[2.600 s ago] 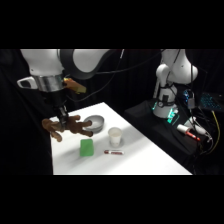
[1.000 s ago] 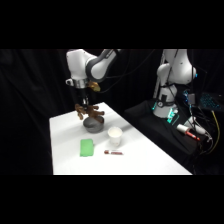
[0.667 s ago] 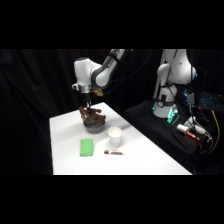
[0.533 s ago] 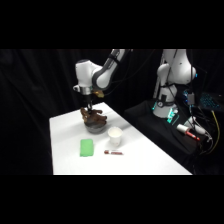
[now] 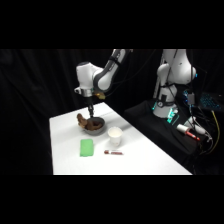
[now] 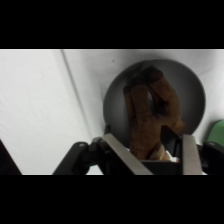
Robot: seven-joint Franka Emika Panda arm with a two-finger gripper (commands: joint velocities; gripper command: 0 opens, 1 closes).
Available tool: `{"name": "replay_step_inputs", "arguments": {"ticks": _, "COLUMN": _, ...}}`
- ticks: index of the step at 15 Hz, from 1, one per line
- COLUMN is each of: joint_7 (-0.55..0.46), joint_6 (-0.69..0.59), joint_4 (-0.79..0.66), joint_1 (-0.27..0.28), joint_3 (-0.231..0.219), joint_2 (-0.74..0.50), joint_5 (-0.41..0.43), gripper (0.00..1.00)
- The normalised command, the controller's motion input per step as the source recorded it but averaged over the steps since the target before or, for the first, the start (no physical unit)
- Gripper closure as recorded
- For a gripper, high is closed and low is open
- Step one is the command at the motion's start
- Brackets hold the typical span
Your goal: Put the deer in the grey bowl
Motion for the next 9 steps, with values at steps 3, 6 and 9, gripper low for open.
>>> {"name": "replay_step_inputs", "arguments": {"ticks": 3, "joint_7": 0.00, "joint_6": -0.11, "joint_4": -0.05, "joint_1": 0.065, "joint_3": -0.025, "joint_2": -0.25, "joint_5": -0.060, "gripper": 0.00}}
{"name": "replay_step_inputs", "arguments": {"ticks": 6, "joint_7": -0.04, "joint_6": -0.29, "joint_4": -0.03, "joint_1": 0.076, "joint_3": -0.034, "joint_2": -0.37, "joint_5": -0.122, "gripper": 0.00}}
{"name": "replay_step_inputs", "arguments": {"ticks": 9, "joint_7": -0.07, "joint_6": -0.38, "joint_4": -0.01, "joint_1": 0.068, "joint_3": -0.005, "joint_2": -0.42, "joint_5": -0.086, "gripper": 0.00}}
